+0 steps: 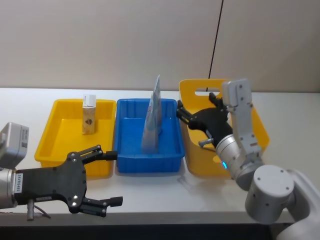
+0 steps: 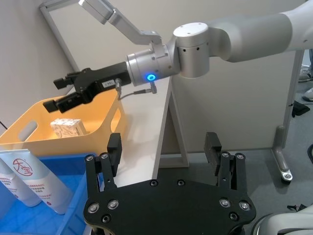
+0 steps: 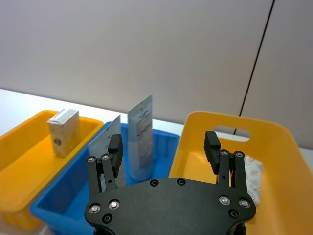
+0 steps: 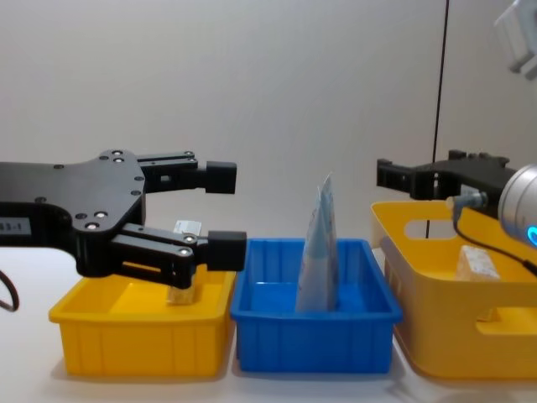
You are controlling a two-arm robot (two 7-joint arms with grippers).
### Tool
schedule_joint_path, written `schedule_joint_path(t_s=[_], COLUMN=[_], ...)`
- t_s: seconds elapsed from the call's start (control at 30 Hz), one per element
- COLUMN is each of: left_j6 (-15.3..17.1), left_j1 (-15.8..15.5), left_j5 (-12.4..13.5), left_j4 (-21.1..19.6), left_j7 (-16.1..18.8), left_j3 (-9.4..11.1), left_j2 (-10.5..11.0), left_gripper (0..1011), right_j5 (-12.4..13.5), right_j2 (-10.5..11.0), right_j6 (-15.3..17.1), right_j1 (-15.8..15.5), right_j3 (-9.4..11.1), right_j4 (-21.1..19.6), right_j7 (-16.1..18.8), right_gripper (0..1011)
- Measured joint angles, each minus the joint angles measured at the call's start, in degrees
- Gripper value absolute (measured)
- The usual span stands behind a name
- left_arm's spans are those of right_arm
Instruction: Bimanual collaborative sorting of washing and personal care products
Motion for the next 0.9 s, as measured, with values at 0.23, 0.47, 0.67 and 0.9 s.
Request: schedule_joint_path(t_s=[0.23,0.47,0.67,0.9], left_j6=[0.0,0.0,0.0,0.0], left_j1=[0.0,0.0,0.0,0.0], left_j5=[0.0,0.0,0.0,0.0], left_j4=[0.0,0.0,0.0,0.0], left_j7=[0.0,0.0,0.0,0.0], left_j3=[0.0,0.0,0.0,0.0], left_j2=[0.0,0.0,0.0,0.0], left_gripper=[1001,1002,1001,1002], right_j5=[-0.7,-1.9,-3.0,-4.0], right_j2=[-0.7,-1.6,-2.4,-3.4], right_j6=[0.4,0.4,0.3,-0.4], right_j1=[-2.2,-2.8,-2.4,-1.5], right_j3=[-0.8,-1.2,-1.4,-1.9], right_j4=[-2.1,-2.1,-0.8,0.9], right_j7=[-0.5,-1.5,-2.1,-2.3], right_gripper=[1004,1004,1003,1004])
